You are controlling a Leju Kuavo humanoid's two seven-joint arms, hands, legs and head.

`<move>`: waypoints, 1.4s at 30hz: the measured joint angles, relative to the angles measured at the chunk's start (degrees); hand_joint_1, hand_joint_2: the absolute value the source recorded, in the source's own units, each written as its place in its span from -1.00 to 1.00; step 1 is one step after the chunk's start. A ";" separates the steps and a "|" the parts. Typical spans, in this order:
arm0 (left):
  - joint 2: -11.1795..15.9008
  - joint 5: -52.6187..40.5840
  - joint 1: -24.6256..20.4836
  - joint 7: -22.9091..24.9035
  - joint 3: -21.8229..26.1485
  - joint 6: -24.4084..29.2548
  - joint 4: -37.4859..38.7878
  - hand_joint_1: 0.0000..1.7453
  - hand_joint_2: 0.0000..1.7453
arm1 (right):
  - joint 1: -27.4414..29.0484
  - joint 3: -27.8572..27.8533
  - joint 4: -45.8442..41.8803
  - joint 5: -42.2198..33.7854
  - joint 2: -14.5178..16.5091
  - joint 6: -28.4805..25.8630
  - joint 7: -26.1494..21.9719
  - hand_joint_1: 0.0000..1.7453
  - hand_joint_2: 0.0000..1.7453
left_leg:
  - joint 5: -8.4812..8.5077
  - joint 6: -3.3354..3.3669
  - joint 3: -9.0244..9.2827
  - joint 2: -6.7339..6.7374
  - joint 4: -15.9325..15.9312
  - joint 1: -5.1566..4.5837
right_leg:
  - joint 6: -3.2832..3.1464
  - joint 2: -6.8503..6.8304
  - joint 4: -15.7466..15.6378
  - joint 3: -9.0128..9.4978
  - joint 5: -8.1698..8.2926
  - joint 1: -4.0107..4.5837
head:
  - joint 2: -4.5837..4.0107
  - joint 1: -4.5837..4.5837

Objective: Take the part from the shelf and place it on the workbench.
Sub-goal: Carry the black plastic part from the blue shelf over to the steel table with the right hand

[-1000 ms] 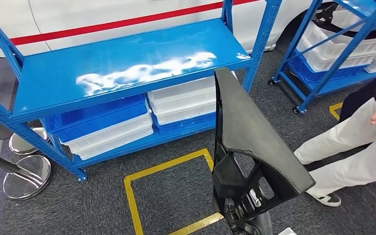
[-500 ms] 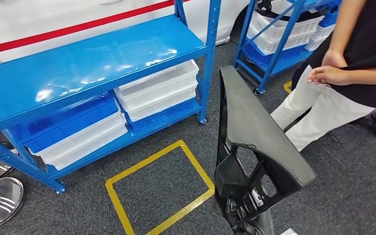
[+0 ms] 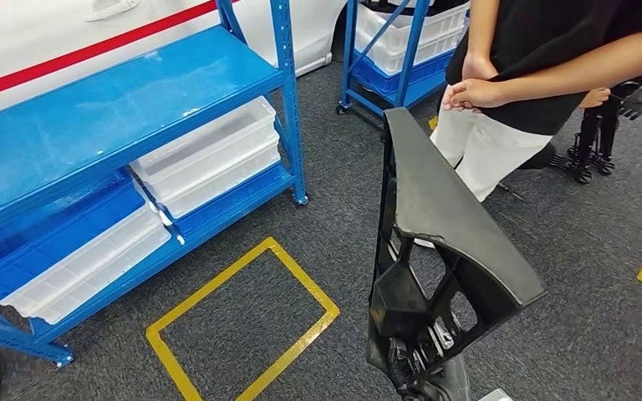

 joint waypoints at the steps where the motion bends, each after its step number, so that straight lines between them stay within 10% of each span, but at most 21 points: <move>1: -0.14 -0.08 0.02 0.14 0.01 -0.21 -0.34 -1.00 1.00 | 0.00 -0.02 -0.03 0.04 0.09 -0.02 0.11 1.00 1.00 | 1.05 0.38 1.57 -1.15 -3.14 -0.05 | 0.21 0.69 0.13 -0.19 0.14 0.00 | 0.00 -0.01; 5: -0.68 -0.50 -0.06 0.56 0.02 -0.89 -1.62 -1.00 1.00 | 0.42 -0.16 -0.27 0.09 0.28 -0.35 0.32 1.00 1.00 | 1.85 0.99 2.81 -1.33 -6.80 -0.16 | 1.71 2.82 0.18 -1.15 1.10 -0.46 | 0.00 -0.01; 12: -1.36 -1.30 0.11 1.14 0.05 -1.62 -2.52 -1.00 1.00 | 1.12 -0.77 -0.85 0.44 0.31 -1.07 0.45 1.00 1.00 | 3.00 1.60 2.30 4.19 -8.24 0.20 | 3.50 -3.39 15.17 -7.94 -6.66 -1.16 | 0.00 0.01; 17: -1.46 -1.67 -0.22 1.33 0.04 -1.70 -2.57 -1.00 1.00 | 1.31 -1.00 -0.92 0.59 0.33 -1.14 0.57 1.00 1.00 | 2.16 0.25 2.58 7.43 -7.49 0.00 | 3.19 -7.00 0.69 0.77 -1.15 -1.33 | 0.00 0.01; 20: -1.37 -1.92 -0.64 1.50 0.04 -1.50 -2.57 -1.00 1.00 | 1.43 -1.02 -0.97 0.60 0.43 -1.59 0.70 1.00 1.00 | 1.83 -0.68 2.95 8.61 -7.25 -0.13 | 1.94 -5.99 0.00 0.75 -1.07 -1.02 | 0.00 0.00; 24: -0.74 -2.22 -0.69 1.64 0.08 -1.29 -2.32 -1.00 1.00 | 0.94 -0.91 -0.57 0.32 0.44 -2.07 0.72 1.00 1.00 | -3.38 -1.44 -0.30 3.33 0.47 0.36 | 0.50 -3.90 -0.40 0.44 -0.54 -1.16 | 0.00 0.00; 27: -0.01 -1.94 -0.07 1.50 0.45 -1.04 -1.86 -1.00 1.00 | 0.48 -0.33 0.70 -0.02 0.40 -2.84 -0.15 1.00 1.00 | -6.54 -1.21 -5.26 1.95 10.07 0.31 | 0.18 -1.77 -0.17 0.12 -0.45 -0.74 | 0.00 0.00; 29: 0.39 -1.73 0.20 1.26 0.91 -0.84 -1.63 -1.00 1.00 | 0.46 0.32 1.67 -0.06 0.30 -3.62 -1.02 1.00 1.00 | -3.26 -0.73 -4.58 1.52 7.29 0.24 | 0.14 -0.11 0.05 0.13 -0.46 -0.53 | 0.00 0.00; 33: 0.86 -1.29 0.40 0.97 1.83 -0.77 -1.35 -1.00 1.00 | 0.27 1.39 2.75 -0.08 0.02 -4.64 -1.69 1.00 1.00 | 2.53 0.28 0.18 -3.84 -5.28 0.16 | 0.77 2.76 0.41 -0.39 -0.28 -0.71 | 0.00 0.00; 36: 1.05 -0.81 0.38 0.88 2.61 -0.79 -1.11 -1.00 1.00 | 0.38 2.21 3.33 -0.18 -0.38 -6.31 -1.98 1.00 1.00 | 2.91 0.70 0.59 -2.49 -6.22 0.03 | 2.03 4.21 0.40 -1.09 0.18 -1.05 | 0.00 0.00; 40: 1.10 -0.65 0.56 0.90 3.45 -0.85 -0.69 -1.00 1.00 | 0.40 2.73 3.81 -0.17 -1.09 -8.21 -2.37 1.00 1.00 | 3.61 1.70 1.01 1.14 -7.32 0.04 | 2.94 -2.43 9.44 -5.53 -5.24 -0.75 | 0.00 0.02; 42: 1.15 -0.69 0.75 0.93 3.94 -0.90 -0.53 -1.00 1.00 | 0.51 2.96 4.01 -0.17 -1.35 -8.78 -2.44 1.00 1.00 | 3.51 1.77 0.89 3.09 -7.23 -0.14 | 3.33 -3.31 15.31 -8.37 -7.33 -1.07 | 0.00 0.01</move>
